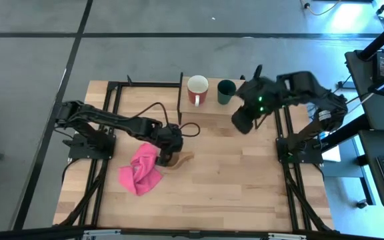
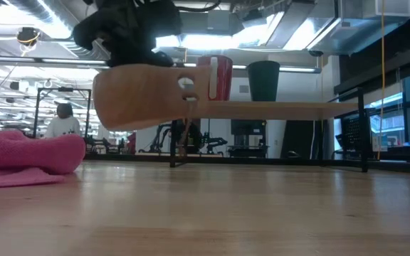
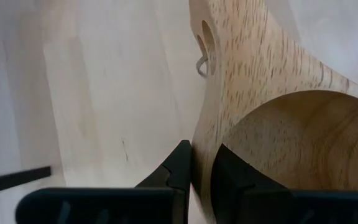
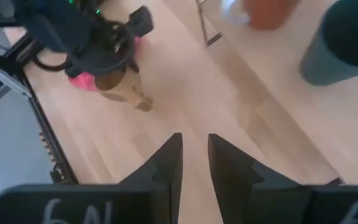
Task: Stack small to large cups/mugs on shelf
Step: Put the brown wooden mug on the shelf
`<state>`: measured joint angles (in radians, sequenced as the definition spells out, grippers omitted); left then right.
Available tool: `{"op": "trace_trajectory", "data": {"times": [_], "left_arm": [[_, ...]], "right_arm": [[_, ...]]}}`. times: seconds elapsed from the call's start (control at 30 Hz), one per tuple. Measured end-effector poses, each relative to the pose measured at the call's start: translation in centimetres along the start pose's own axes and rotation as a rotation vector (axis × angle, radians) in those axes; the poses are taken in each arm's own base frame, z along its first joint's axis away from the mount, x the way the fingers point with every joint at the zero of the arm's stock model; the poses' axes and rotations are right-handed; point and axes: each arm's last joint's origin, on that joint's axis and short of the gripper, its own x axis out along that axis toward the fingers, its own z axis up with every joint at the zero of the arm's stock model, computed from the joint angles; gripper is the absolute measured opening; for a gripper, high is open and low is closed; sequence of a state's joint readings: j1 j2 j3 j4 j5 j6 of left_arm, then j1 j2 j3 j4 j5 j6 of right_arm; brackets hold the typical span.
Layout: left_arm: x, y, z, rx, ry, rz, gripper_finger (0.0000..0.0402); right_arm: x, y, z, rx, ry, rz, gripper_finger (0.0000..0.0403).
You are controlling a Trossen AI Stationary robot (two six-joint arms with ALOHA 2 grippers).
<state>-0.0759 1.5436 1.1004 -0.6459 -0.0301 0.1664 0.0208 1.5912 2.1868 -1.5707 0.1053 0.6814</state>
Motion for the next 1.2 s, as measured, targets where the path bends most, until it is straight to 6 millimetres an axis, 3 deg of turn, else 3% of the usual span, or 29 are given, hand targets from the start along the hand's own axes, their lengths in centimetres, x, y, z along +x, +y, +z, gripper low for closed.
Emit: {"op": "trace_trajectory", "data": {"times": [0.23, 0.5, 0.77, 1.2], "left_arm": [[1.1, 0.5, -0.2, -0.012, 0.027, -0.069, 0.0031], [3.3, 0.3, -0.5, 0.000, 0.100, -0.078, 0.0040], [4.9, 0.2, -0.6, -0.045, 0.136, -0.082, 0.0045], [4.4, 0.1, -0.4, -0.056, 0.112, -0.016, 0.0092]], "right_arm": [[3.2, 3.4, -1.1, -0.044, 0.122, 0.019, 0.0050], [6.2, 6.0, -1.4, -0.042, 0.151, 0.017, 0.0008], [6.2, 7.4, -2.4, 0.002, 0.100, 0.009, 0.0023], [5.8, 8.3, -3.6, 0.071, 0.081, -0.012, 0.0053]]}}
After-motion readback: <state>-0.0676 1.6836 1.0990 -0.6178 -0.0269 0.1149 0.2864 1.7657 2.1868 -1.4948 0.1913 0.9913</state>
